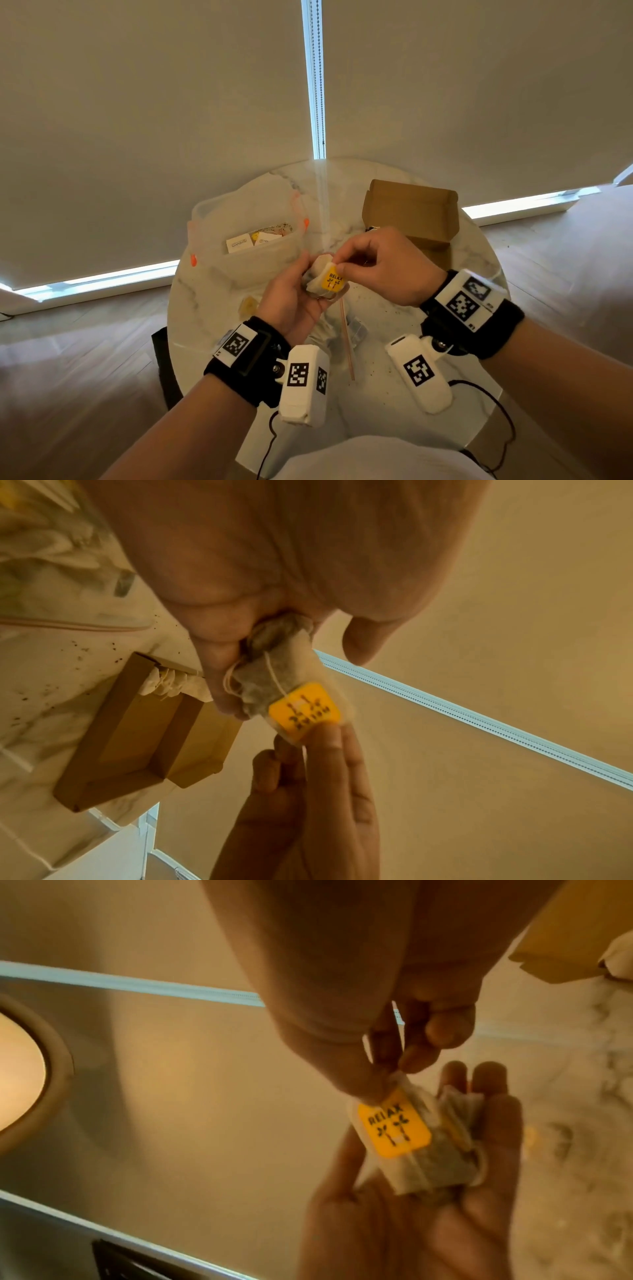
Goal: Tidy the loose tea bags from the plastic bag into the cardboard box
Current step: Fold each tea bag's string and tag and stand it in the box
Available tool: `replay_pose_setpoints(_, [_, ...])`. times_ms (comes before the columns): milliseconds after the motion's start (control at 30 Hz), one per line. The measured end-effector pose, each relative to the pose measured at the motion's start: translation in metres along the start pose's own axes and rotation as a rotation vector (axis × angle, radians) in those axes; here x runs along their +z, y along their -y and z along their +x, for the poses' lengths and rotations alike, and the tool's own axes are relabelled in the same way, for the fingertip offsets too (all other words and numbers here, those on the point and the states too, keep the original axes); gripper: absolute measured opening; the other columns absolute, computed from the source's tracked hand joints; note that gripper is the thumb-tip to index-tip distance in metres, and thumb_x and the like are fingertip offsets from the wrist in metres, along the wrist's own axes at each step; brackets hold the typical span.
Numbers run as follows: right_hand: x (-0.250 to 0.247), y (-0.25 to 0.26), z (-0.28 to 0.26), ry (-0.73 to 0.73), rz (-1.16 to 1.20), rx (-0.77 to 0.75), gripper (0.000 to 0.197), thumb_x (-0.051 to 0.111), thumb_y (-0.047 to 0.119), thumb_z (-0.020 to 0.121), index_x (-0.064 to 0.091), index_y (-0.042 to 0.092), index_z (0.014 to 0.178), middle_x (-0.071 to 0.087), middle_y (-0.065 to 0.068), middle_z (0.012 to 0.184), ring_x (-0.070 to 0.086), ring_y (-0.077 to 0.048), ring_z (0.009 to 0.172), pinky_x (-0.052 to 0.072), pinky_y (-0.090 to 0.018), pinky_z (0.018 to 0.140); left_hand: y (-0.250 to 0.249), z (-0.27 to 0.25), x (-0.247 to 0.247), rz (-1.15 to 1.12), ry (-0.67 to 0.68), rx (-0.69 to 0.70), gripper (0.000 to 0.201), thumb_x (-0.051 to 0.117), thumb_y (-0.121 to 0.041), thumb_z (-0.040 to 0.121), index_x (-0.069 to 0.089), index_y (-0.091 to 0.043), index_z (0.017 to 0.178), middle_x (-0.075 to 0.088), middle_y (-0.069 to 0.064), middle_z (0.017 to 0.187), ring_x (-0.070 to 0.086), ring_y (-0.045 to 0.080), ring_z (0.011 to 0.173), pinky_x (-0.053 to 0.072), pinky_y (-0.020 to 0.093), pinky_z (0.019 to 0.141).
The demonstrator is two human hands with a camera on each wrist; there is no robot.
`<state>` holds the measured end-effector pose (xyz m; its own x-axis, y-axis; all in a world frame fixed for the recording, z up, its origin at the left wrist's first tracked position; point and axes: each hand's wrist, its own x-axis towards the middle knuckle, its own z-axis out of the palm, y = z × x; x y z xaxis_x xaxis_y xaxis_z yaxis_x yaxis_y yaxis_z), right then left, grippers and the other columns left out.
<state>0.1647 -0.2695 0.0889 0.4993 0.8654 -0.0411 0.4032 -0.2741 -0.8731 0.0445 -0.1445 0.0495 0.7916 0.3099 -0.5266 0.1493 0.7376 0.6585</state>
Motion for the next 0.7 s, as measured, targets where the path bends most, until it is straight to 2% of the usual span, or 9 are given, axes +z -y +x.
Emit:
replay_pose_setpoints(67, [0.005,-0.007,0.005,-0.069,-0.046,0.037,0.015,0.07,0.012,0.088,0.074,0.014,0.102,0.07,0.007,0.08,0.062,0.001,0.068,0.05,-0.014,0.065,0.001,-0.001,0.002,-0.017,0.024,0.008,0.045,0.04,-0.037,0.102,0.059,0.0,0.117,0.068,0.019,0.112,0.066,0.028,0.099,0.051,0.045,0.099])
replay_pose_setpoints(133, [0.008,-0.011,0.007,-0.097,-0.077,0.052,0.019,0.07,0.012,0.088,0.074,0.015,0.106,0.067,0.008,0.077,0.06,0.001,0.065,0.049,-0.014,0.062,0.001,-0.002,0.002,-0.01,0.022,0.02,0.053,0.042,-0.04,0.098,0.055,0.004,0.126,0.066,0.019,0.115,0.066,0.028,0.1,0.051,0.045,0.099])
replay_pose_setpoints(200, [0.008,-0.013,0.008,-0.101,-0.083,0.051,0.017,0.071,0.013,0.088,0.076,0.016,0.104,0.071,0.005,0.081,0.066,-0.005,0.071,0.055,-0.022,0.067,0.0,-0.003,0.005,0.008,0.016,0.021,0.062,0.044,-0.041,0.096,0.049,0.007,0.135,0.062,0.023,0.124,0.063,0.029,0.105,0.05,0.044,0.101])
replay_pose_setpoints(267, [0.009,-0.013,0.008,-0.112,-0.068,0.043,0.014,0.072,0.014,0.087,0.077,0.016,0.1,0.073,0.003,0.083,0.069,-0.011,0.075,0.059,-0.032,0.073,0.001,-0.002,0.004,0.001,0.014,0.019,0.059,0.039,-0.039,0.101,0.047,0.007,0.138,0.059,0.025,0.128,0.061,0.03,0.107,0.05,0.044,0.101])
replay_pose_setpoints(367, [0.009,-0.013,0.008,-0.132,-0.044,0.03,0.011,0.072,0.013,0.086,0.076,0.016,0.095,0.072,0.0,0.081,0.069,-0.017,0.073,0.059,-0.041,0.071,0.002,0.0,0.003,-0.024,0.022,0.011,0.056,0.035,-0.038,0.104,0.048,0.007,0.136,0.064,0.023,0.119,0.067,0.029,0.099,0.051,0.043,0.097])
replay_pose_setpoints(433, [0.008,-0.012,0.007,-0.139,-0.041,0.024,0.009,0.071,0.011,0.085,0.075,0.015,0.092,0.071,0.001,0.079,0.068,-0.015,0.072,0.059,-0.038,0.069,0.002,0.001,0.002,-0.035,0.039,0.003,0.053,0.037,-0.037,0.103,0.052,0.005,0.131,0.066,0.021,0.114,0.07,0.029,0.095,0.051,0.044,0.097])
replay_pose_setpoints(567, [0.0,-0.005,0.004,-0.16,-0.026,-0.001,0.009,0.071,0.007,0.084,0.071,0.016,0.084,0.068,0.008,0.081,0.063,-0.002,0.073,0.052,-0.019,0.065,0.0,0.002,-0.001,-0.07,0.052,-0.022,0.054,0.044,-0.037,0.096,0.055,0.004,0.13,0.064,0.023,0.118,0.066,0.035,0.103,0.051,0.045,0.097])
replay_pose_setpoints(633, [-0.007,-0.002,0.004,-0.146,0.027,-0.004,0.007,0.07,0.005,0.085,0.07,0.012,0.085,0.071,0.002,0.087,0.067,-0.007,0.079,0.056,-0.021,0.071,0.001,0.003,-0.003,-0.109,0.054,-0.028,0.047,0.042,-0.03,0.098,0.056,0.005,0.126,0.064,0.025,0.12,0.063,0.041,0.108,0.052,0.046,0.097])
replay_pose_setpoints(700, [-0.014,0.001,0.005,-0.146,0.09,-0.003,0.005,0.069,0.001,0.085,0.07,0.005,0.088,0.073,-0.007,0.089,0.071,-0.016,0.081,0.059,-0.025,0.075,0.001,0.005,-0.005,-0.158,0.051,-0.038,0.045,0.048,-0.021,0.091,0.054,0.006,0.126,0.061,0.028,0.125,0.059,0.047,0.115,0.053,0.048,0.096])
